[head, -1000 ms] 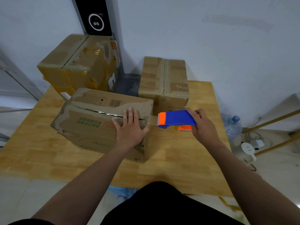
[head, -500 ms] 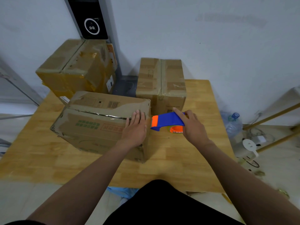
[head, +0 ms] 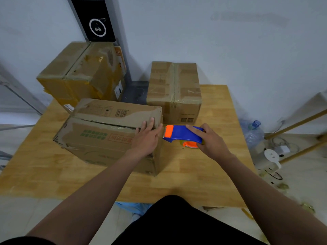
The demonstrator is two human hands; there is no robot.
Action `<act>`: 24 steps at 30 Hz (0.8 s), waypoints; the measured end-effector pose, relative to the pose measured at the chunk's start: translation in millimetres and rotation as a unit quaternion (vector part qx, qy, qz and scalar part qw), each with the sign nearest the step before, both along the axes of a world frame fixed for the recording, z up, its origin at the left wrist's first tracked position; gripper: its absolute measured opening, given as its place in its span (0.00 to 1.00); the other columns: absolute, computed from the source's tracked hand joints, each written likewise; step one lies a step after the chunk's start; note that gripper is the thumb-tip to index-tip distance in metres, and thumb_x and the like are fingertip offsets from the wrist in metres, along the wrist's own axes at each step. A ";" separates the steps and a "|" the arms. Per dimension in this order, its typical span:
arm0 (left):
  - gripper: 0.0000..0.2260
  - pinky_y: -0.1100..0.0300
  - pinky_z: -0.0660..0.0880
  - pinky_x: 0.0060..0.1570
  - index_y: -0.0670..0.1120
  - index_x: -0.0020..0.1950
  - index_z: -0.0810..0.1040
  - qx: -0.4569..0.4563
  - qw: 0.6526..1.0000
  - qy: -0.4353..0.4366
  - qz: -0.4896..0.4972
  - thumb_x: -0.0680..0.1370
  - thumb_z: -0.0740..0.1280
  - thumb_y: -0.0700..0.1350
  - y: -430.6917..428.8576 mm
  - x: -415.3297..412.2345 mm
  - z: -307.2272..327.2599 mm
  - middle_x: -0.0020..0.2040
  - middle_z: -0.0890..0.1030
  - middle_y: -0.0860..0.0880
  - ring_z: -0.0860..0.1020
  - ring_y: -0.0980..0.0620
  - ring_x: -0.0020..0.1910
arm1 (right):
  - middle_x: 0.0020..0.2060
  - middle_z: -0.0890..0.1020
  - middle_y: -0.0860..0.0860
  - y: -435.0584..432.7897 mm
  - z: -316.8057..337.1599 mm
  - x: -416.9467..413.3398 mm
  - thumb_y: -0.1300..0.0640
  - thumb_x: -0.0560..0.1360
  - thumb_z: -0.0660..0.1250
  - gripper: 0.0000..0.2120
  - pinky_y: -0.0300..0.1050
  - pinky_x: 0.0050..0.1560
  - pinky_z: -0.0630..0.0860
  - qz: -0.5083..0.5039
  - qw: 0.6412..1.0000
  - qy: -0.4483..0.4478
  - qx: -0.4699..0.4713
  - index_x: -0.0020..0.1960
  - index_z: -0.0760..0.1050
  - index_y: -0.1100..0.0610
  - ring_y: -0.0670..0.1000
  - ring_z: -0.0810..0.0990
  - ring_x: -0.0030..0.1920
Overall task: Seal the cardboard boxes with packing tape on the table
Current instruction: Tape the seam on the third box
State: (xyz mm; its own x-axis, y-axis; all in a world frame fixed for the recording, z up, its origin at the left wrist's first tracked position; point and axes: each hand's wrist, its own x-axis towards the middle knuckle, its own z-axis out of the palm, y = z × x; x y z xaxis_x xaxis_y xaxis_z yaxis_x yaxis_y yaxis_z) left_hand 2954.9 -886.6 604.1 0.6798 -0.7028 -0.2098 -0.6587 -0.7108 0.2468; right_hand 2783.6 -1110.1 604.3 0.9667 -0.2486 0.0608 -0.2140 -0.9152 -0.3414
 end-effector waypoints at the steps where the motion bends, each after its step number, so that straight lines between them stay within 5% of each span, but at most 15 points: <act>1: 0.23 0.38 0.49 0.78 0.58 0.84 0.50 0.002 1.000 -0.006 -0.004 0.88 0.49 0.50 1.4 0.3 -1.5 0.85 0.42 0.50 0.43 0.41 0.83 | 0.55 0.66 0.48 -2.2 0.1 -2.1 0.57 0.77 0.70 0.43 0.47 0.39 0.78 -0.009 1.000 -0.001 0.008 0.79 0.49 0.32 0.48 0.71 0.50; 8: 0.26 0.40 0.46 0.79 0.60 0.83 0.39 0.019 1.000 -0.002 -0.005 0.88 0.47 0.51 -1.0 -1.5 -0.6 0.84 0.37 0.48 0.39 0.43 0.83 | 0.58 0.65 0.49 -6.8 5.7 -16.3 0.58 0.77 0.67 0.40 0.47 0.37 0.77 -0.038 0.999 -0.007 0.013 0.79 0.51 0.35 0.47 0.69 0.51; 17: 0.26 0.39 0.45 0.79 0.60 0.83 0.39 0.032 0.999 0.017 -0.004 0.88 0.47 0.49 -2.0 -1.8 7.3 0.83 0.36 0.47 0.38 0.42 0.82 | 0.54 0.65 0.48 -26.7 -5.2 -44.7 0.52 0.81 0.64 0.31 0.49 0.38 0.79 -0.084 0.996 0.007 0.007 0.78 0.56 0.36 0.49 0.71 0.49; 24: 0.25 0.39 0.42 0.79 0.63 0.82 0.39 0.035 0.999 0.034 0.001 0.87 0.45 0.50 -0.4 -0.7 5.6 0.83 0.34 0.48 0.36 0.43 0.82 | 0.54 0.64 0.50 -4.9 -2.5 -12.8 0.57 0.81 0.61 0.31 0.50 0.43 0.79 -0.061 0.995 0.070 -0.020 0.77 0.55 0.34 0.53 0.71 0.56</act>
